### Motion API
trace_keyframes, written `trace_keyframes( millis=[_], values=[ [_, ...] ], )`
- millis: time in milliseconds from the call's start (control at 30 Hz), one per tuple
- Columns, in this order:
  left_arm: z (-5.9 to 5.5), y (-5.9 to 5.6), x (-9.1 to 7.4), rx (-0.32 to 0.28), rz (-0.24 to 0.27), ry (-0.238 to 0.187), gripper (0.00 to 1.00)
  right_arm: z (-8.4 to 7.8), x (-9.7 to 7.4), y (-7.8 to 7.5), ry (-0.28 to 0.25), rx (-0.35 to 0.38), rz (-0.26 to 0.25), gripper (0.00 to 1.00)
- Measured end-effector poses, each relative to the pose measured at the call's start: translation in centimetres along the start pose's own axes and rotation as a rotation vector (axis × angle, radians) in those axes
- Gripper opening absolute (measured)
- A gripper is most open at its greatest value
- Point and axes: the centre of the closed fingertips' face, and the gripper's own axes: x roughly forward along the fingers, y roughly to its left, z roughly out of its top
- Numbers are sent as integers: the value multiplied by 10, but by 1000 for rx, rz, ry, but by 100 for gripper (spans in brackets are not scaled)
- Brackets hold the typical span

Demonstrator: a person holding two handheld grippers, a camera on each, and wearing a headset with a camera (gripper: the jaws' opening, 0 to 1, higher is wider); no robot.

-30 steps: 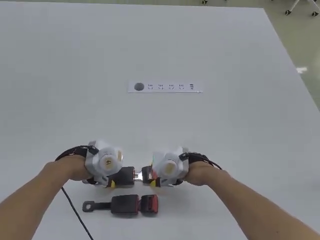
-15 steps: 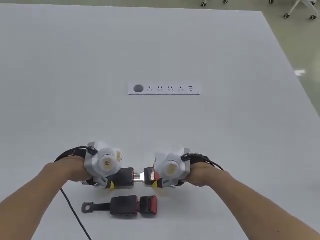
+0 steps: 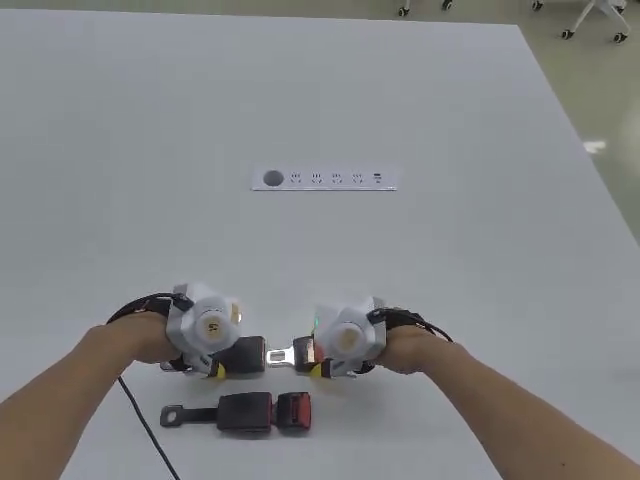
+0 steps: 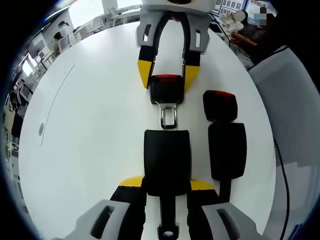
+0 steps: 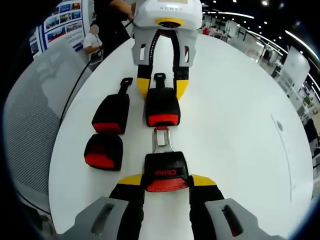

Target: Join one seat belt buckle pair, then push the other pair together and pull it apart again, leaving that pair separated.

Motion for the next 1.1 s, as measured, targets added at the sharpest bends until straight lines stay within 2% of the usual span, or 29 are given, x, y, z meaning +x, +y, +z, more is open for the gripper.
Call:
trace_keyframes(
  millis=[667, 1100],
  values=[
    [-1, 1, 0, -2, 0, -2, 31, -28, -18, -2, 34, 8, -16, 32],
    [-1, 0, 1, 1, 2, 0, 32, -44, -36, -2, 57, 18, -25, 32]
  ],
)
